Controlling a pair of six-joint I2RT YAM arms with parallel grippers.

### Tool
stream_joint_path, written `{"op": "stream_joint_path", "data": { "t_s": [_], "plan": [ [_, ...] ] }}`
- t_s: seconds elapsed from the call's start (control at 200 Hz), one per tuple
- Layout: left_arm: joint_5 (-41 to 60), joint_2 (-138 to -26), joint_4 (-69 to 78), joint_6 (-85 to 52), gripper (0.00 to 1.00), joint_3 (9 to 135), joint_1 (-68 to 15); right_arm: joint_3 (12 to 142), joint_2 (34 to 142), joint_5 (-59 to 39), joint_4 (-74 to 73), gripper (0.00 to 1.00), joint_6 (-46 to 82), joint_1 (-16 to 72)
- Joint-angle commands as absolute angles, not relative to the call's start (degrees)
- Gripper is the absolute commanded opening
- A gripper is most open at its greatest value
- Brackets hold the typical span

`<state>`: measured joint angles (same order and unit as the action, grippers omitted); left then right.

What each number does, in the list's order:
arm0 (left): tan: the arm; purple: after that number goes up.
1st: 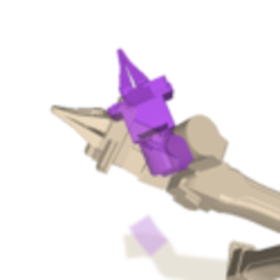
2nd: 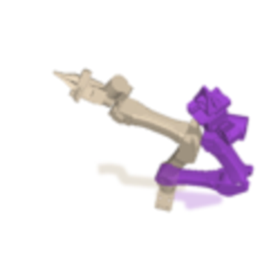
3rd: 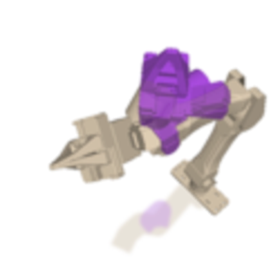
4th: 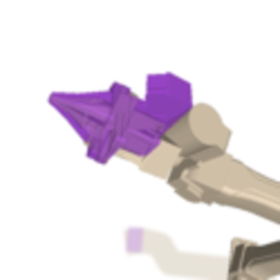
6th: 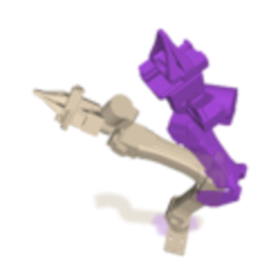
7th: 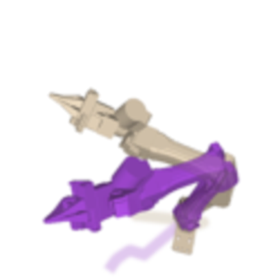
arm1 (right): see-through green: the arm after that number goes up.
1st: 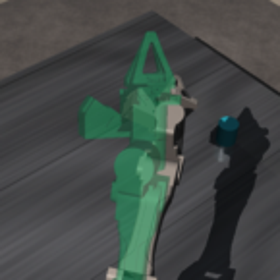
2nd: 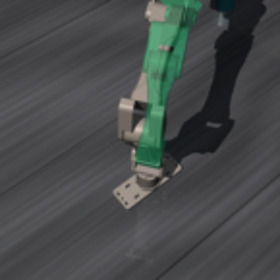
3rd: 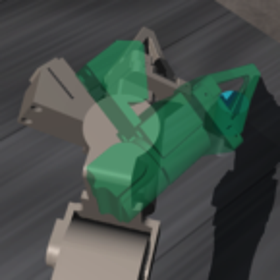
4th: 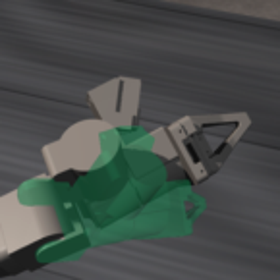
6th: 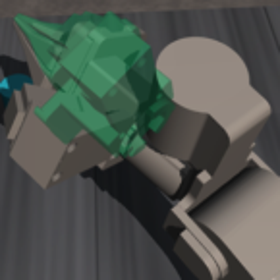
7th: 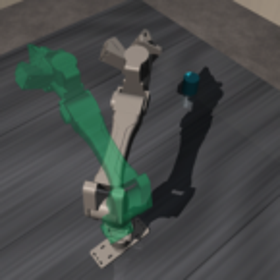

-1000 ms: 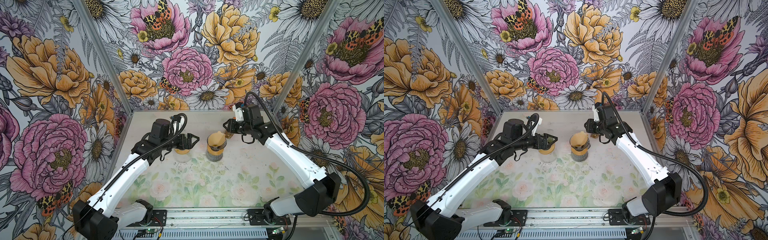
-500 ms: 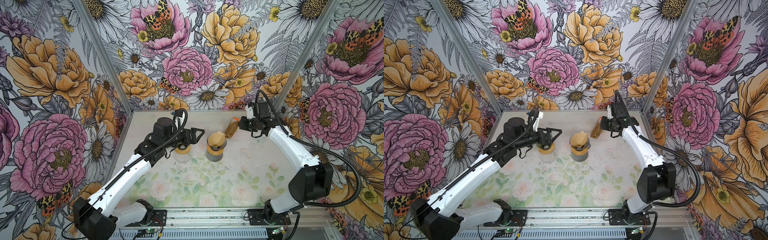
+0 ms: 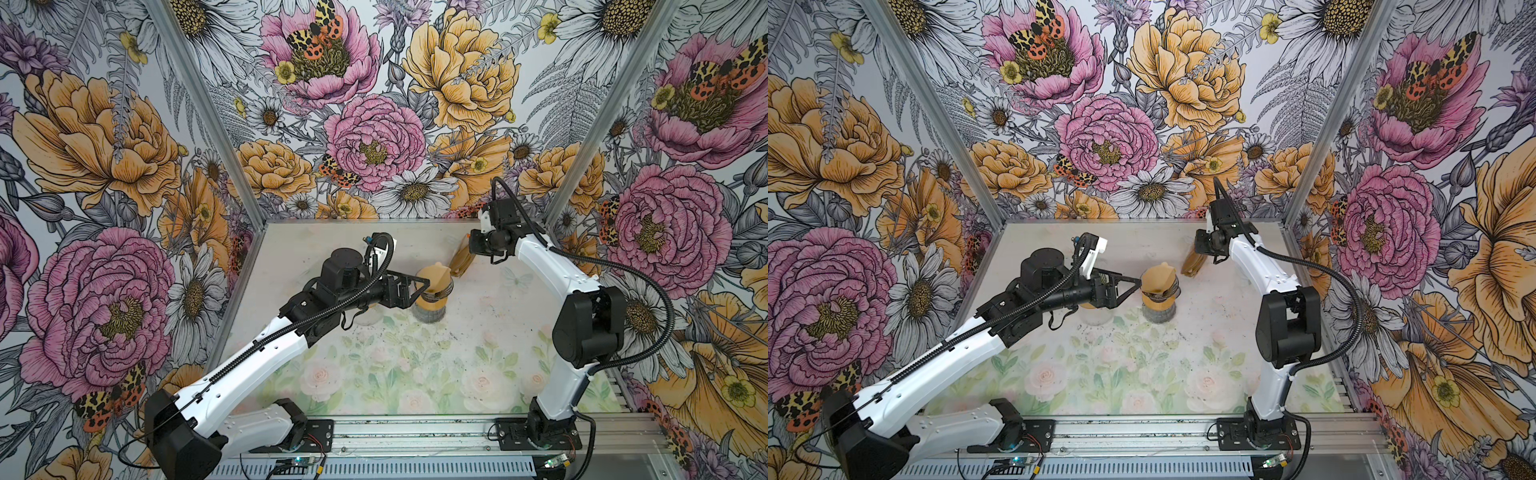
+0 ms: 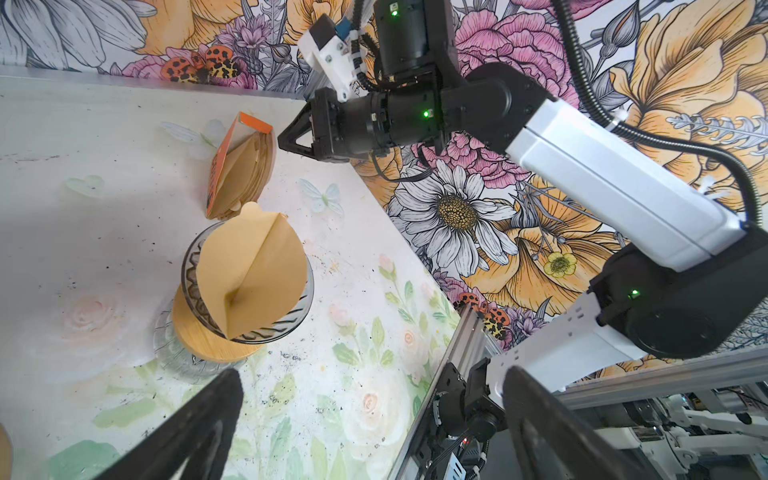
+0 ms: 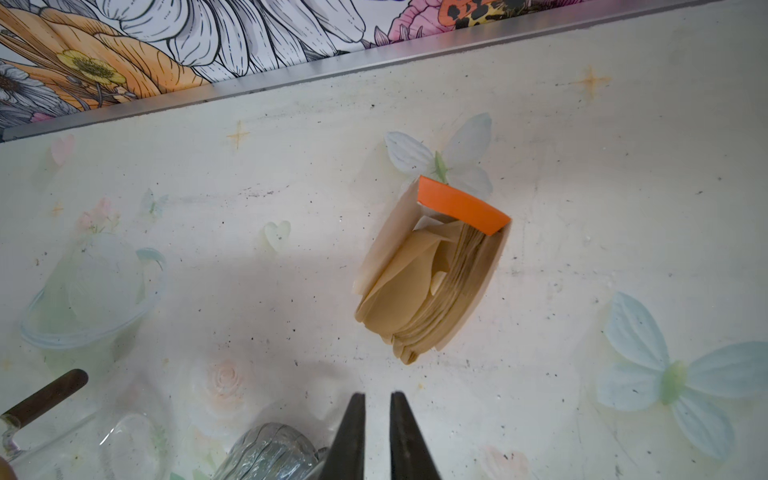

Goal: Place the coffee filter in the dripper
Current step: 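Open both grippers and draw back while right gripper reaches toward the filter stack, then pinch the top tan paper filter from the orange-labelled stack with right gripper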

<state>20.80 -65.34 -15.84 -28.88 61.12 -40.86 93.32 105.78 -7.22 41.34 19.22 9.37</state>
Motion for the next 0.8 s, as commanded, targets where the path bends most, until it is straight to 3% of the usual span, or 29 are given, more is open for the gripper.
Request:
{"op": "stream_joint_path", "data": {
  "t_s": [0.0, 0.796],
  "plan": [
    [17.8, -64.0, -10.3, -31.1, 0.99, 59.4, -41.1, 95.2, 107.5, -5.3, 40.6, 0.15, 17.6, 8.7],
    [18.2, -70.0, -11.7, -29.5, 0.99, 63.3, -41.2, 101.9, 117.7, -3.3, 38.3, 0.14, 17.2, 8.4]
  ]
}}
